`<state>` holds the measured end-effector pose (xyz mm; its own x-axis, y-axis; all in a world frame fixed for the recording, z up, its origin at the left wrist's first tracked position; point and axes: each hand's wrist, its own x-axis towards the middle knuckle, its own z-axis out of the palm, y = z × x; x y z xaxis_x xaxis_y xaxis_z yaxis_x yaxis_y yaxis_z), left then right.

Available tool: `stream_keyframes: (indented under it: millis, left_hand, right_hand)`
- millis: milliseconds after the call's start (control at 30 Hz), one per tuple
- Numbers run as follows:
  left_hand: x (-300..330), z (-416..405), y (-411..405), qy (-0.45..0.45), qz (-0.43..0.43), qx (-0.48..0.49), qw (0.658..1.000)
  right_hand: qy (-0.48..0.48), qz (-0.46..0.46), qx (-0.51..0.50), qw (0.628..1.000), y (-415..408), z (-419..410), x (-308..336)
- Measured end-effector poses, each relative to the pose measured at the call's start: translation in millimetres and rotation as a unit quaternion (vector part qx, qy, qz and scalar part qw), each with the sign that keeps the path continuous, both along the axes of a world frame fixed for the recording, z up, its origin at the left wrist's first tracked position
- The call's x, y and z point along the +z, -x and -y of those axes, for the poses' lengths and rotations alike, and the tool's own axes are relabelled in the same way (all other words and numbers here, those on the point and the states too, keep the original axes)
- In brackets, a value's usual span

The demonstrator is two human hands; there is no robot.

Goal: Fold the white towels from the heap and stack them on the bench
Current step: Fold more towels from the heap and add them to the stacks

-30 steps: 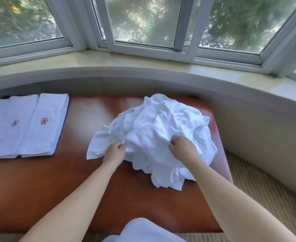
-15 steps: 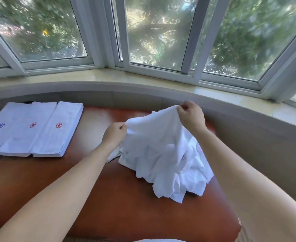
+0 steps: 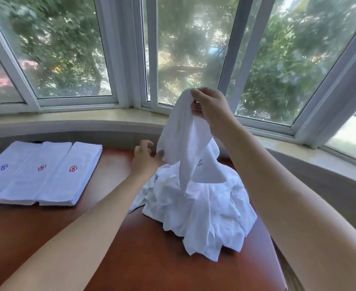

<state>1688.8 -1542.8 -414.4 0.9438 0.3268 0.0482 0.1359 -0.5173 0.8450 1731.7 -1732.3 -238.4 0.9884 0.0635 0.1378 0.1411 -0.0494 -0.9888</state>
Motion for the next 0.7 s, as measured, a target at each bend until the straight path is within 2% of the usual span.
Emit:
stream_keyframes:
  millis: [67, 133, 200, 233, 267, 367, 500, 600, 667, 700]
  left_hand:
    - [9, -4, 10, 0.123, -0.046, -0.001, 0.991]
    - [17, -11, 28, 0.244, -0.079, -0.114, 0.960]
    - [15, -20, 46, 0.248, -0.044, -0.224, 0.941]
    - [9, -24, 52, 0.231, -0.030, -0.247, 0.941]
    - [4, -31, 61, 0.214, -0.031, -0.243, 0.946]
    - [-4, -56, 85, 0.163, -0.014, -0.152, 0.975]
    - [-11, -103, 118, 0.176, 0.005, -0.085, 0.981]
    - [-10, -130, 143, 0.202, 0.007, -0.025, 0.979]
    - [-10, -146, 156, 0.208, -0.005, 0.002, 0.978]
    - [-10, -154, 162, 0.203, -0.013, 0.002, 0.979]
  right_hand:
    - [-0.024, -0.024, 0.031, 0.999, 12, -14, 3]
    - [-0.022, -0.046, 0.050, 0.997, 24, -31, 0]
    - [-0.022, -0.070, 0.055, 0.996, 36, -49, -7]
    - [-0.029, -0.086, 0.058, 0.994, 40, -56, -11]
    - [-0.036, -0.102, 0.065, 0.992, 46, -65, -16]
    - [-0.040, -0.133, 0.088, 0.986, 60, -91, -29]
    - [0.000, -0.131, 0.092, 0.987, 73, -118, -59]
    - [0.186, -0.132, 0.126, 0.966, 86, -134, -94]
    - [0.290, -0.196, 0.175, 0.920, 103, -147, -116]
    - [0.307, -0.243, 0.204, 0.897, 114, -155, -126]
